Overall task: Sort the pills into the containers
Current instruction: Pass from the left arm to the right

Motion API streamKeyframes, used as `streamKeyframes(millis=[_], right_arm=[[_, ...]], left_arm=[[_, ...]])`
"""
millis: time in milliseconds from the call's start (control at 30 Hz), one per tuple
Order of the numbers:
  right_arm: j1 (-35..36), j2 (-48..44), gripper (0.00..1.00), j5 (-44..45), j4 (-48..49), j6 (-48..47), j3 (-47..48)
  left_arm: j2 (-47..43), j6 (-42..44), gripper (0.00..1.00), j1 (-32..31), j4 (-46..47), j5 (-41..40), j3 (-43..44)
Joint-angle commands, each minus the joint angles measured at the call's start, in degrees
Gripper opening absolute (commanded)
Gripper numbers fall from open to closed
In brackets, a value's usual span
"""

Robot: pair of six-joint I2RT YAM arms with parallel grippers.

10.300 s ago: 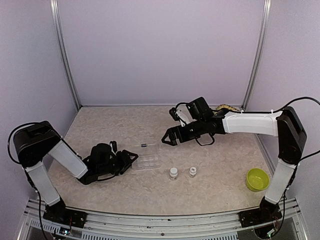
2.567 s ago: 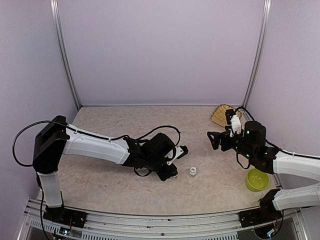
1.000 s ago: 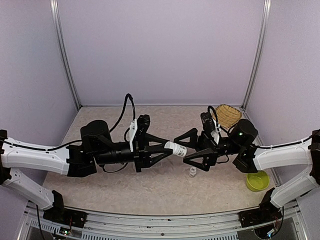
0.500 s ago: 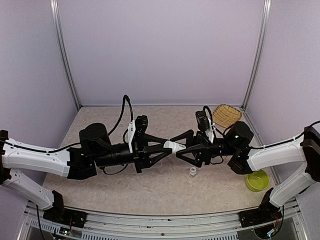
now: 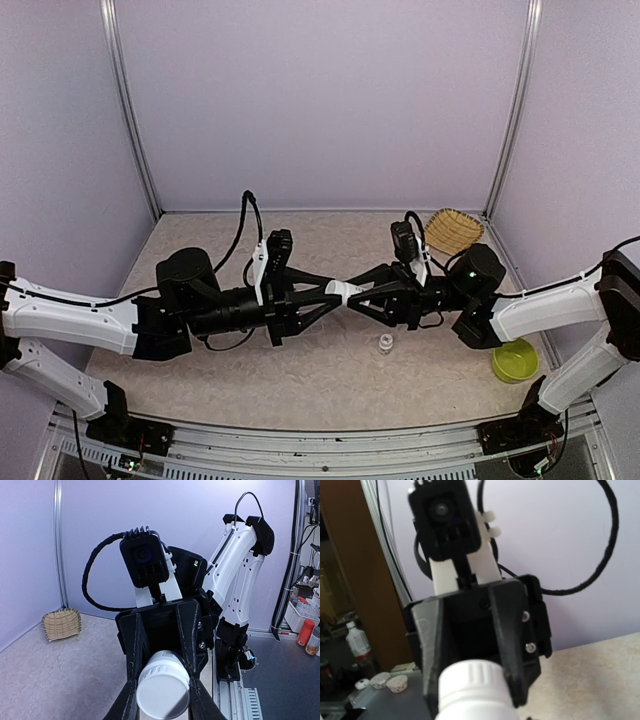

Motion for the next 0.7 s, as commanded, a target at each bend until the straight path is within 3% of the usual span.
streamKeyframes(millis=[0,433,567,667], right_arm=[[0.38,-0.31,0.3,2.45,-1.88,-3.36,1.0],[0.35,-5.9,0.23,11.25,-11.62,-19.33,-0.25],[0.39,-6.85,0.2,12.15,-11.16,-18.56,-0.64],[0.4,-6.97,0.18,11.25,-8.89,-15.86,-1.04]], left_arm=[[-0.28,-2.29,0.07,-0.38,0.34,-3.62,0.97],[2.71,-18.04,0.21,-0.47,-3.87,-8.3,5.68],[2.84,-20.27,0.41,-0.46,-4.15,-7.22,6.6],[2.32,-20.12,0.66,-0.45,-3.86,-7.44,6.27]])
